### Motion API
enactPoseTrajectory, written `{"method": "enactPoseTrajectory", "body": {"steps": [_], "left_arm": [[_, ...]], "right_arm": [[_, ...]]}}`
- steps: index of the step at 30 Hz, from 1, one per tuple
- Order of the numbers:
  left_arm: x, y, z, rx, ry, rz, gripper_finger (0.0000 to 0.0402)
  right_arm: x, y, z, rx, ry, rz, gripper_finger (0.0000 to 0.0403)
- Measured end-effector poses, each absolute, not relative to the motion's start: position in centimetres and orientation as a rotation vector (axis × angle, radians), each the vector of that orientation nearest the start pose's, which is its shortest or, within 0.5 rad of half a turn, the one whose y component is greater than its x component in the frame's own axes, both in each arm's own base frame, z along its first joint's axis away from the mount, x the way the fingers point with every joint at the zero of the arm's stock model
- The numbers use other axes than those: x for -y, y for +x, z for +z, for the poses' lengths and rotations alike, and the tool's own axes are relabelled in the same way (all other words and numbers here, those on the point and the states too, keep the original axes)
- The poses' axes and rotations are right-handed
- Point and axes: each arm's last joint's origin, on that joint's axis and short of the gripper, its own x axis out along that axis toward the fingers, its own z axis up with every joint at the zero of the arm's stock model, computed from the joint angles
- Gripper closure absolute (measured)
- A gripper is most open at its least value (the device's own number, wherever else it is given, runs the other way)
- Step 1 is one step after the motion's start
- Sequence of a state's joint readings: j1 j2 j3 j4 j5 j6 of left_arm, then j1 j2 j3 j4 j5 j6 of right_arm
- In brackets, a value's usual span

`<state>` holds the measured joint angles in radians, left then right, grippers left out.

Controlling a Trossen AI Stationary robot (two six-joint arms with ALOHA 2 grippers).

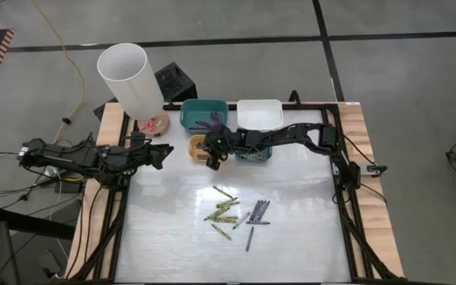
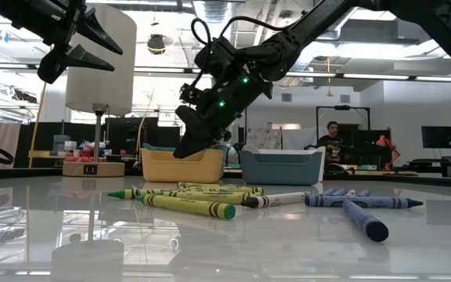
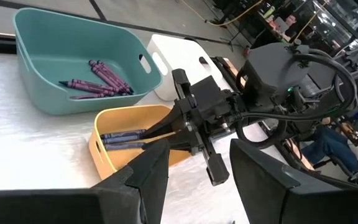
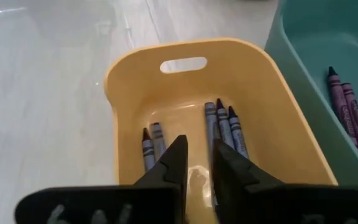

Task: Sort crayons
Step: Put the blue crayon into the yellow bin

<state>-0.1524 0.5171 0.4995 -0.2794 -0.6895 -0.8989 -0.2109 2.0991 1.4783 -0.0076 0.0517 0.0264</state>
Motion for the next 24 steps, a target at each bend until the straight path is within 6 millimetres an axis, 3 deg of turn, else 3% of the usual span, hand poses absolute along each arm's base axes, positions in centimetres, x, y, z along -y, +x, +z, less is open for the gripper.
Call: {"method": "enactPoseTrajectory", "body": {"steps": [5, 10, 14, 19, 24], "left_arm": [[0.0, 12.4, 26.3, -0.016, -0.749, 0.614, 0.0242], [0.0, 12.4, 26.3, -0.016, -0.748, 0.614, 0.0242], [0.0, 12.4, 26.3, -0.016, -0.748, 0.615, 0.0242], [0.0, 12.4, 26.3, -0.016, -0.75, 0.613, 0.0242], [0.2, 12.5, 26.3, -0.04, -0.765, 0.567, 0.0242]], "right_arm": [[9.8, 45.4, 18.9, -0.65, 0.114, -0.236, 0.0327], [9.3, 44.8, 24.6, -0.717, 0.103, -0.137, 0.0327], [7.8, 43.4, 28.3, -0.867, 0.079, -0.076, 0.0327], [4.2, 41.6, 30.7, -1.079, 0.115, -0.027, 0.0327], [-1.4, 39.6, 29.8, -1.328, 0.177, -0.013, 0.0326]]}}
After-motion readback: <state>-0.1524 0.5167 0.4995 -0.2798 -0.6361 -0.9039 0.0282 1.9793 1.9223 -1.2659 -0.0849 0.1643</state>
